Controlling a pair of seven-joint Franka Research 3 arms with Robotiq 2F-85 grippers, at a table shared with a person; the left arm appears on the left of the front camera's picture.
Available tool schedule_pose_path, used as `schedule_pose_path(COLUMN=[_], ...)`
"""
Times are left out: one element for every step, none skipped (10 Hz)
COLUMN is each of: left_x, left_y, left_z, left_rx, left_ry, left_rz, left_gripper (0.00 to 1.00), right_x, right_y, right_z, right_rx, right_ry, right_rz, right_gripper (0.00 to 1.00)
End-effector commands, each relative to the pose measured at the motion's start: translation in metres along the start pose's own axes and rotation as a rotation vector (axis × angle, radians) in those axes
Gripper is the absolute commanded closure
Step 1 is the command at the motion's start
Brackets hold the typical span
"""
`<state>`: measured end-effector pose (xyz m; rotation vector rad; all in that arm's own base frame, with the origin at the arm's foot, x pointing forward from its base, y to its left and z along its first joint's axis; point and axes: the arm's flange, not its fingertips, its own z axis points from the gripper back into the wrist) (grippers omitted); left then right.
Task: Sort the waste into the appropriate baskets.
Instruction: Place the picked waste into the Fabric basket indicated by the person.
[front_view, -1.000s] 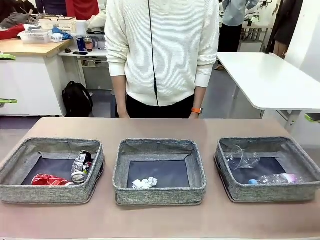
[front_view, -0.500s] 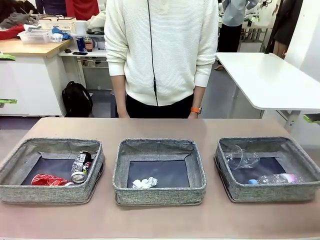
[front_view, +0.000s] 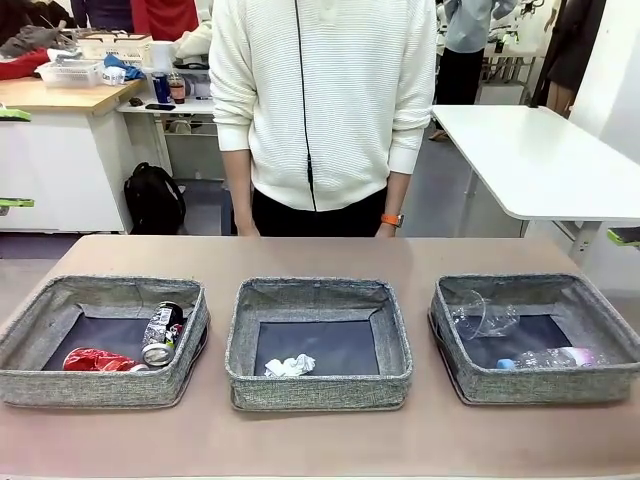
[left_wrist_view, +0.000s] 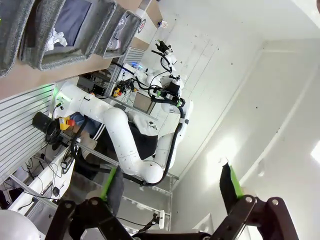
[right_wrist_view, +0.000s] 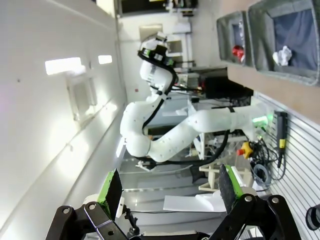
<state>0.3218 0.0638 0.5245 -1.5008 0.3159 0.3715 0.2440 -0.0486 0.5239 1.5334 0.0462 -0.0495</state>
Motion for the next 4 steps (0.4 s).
schedule_pose_path(left_x=[-0.0024, -0.0024, -0.0024, -0.0024], left_y=[0.0007, 0.0007, 0.0007, 0.0007], left_z=[0.0010, 0.0010, 0.0010, 0.0010], left_rx=[-0.001, -0.001, -0.001, -0.001], left_ry=[0.011, 0.011, 0.011, 0.011], left_rz=[0.001, 0.001, 0.001, 0.001], left_gripper=[0.00, 0.00, 0.00, 0.00], right_x=[0.0004, 0.0004, 0.0004, 0.0004], right_y=[0.0069, 0.0069, 0.0069, 0.0069], right_z=[-0.0008, -0.0008, -0.0008, -0.0008], right_rx=[0.015, 0.015, 0.015, 0.015], right_ry=[-0.001, -0.001, -0.001, -0.001], right_rz=[0.006, 0.006, 0.006, 0.006], right_gripper=[0.00, 0.00, 0.00, 0.00])
